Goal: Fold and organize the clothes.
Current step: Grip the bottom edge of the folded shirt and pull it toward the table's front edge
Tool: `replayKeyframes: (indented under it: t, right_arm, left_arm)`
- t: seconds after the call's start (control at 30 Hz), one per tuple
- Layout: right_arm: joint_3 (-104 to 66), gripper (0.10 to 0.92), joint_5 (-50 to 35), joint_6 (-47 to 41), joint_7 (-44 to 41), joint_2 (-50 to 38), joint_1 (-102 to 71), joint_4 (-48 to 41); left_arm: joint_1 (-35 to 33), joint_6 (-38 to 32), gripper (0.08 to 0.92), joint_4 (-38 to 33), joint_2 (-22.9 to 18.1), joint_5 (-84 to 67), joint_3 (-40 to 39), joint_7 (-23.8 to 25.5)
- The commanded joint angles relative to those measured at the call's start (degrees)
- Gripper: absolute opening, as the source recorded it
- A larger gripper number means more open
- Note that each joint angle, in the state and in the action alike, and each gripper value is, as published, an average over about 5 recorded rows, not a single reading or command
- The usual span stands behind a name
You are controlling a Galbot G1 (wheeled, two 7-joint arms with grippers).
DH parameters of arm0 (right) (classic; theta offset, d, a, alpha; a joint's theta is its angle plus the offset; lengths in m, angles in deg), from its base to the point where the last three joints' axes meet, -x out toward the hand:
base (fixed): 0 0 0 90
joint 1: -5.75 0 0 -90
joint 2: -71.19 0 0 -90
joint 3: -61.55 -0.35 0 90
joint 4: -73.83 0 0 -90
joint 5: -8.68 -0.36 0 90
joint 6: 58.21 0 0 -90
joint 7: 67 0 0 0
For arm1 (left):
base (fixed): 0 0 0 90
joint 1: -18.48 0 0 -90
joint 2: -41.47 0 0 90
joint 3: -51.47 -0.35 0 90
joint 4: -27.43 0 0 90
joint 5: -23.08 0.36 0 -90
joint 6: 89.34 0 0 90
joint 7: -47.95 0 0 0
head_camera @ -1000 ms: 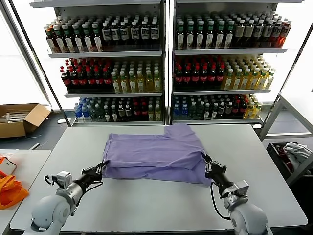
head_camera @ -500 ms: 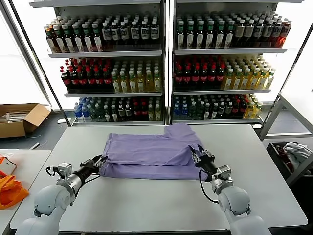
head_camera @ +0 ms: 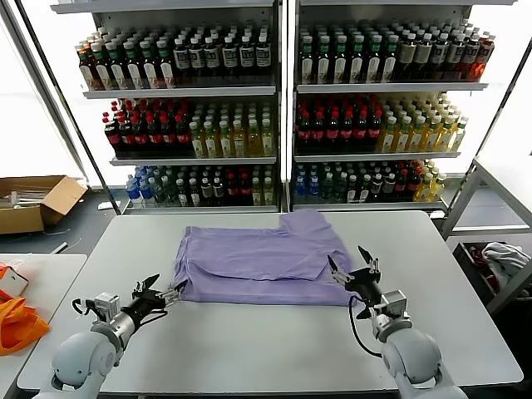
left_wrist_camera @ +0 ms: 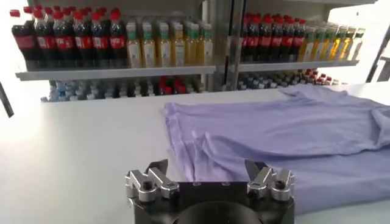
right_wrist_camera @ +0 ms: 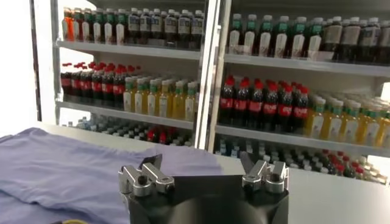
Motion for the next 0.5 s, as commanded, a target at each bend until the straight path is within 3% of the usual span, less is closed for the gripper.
replayKeyframes:
  t: [0.03,0.33,0.5]
  right_arm:
    - [-1.3,0.822,-3.4,-6.1,6.6,0.3,-9.0,6.6]
    - [1.1,0.823,-6.6,-10.0,8.6,1.3,-6.0,-0.3]
    - [2.8,0.723,-6.5,-10.5,8.3,1.8,-4.1,-2.0]
  left_arm:
    - [-1.9,-0.4,0.815,0.8,-1.0,0.7,-0.5,-0.4]
    - [0.3,-0.5,0.823,4.3,-1.5,0.8,-1.1,-0.6]
    - [0.6,-0.5,0.822,5.3,-1.5,0.6,-1.0,-0.5]
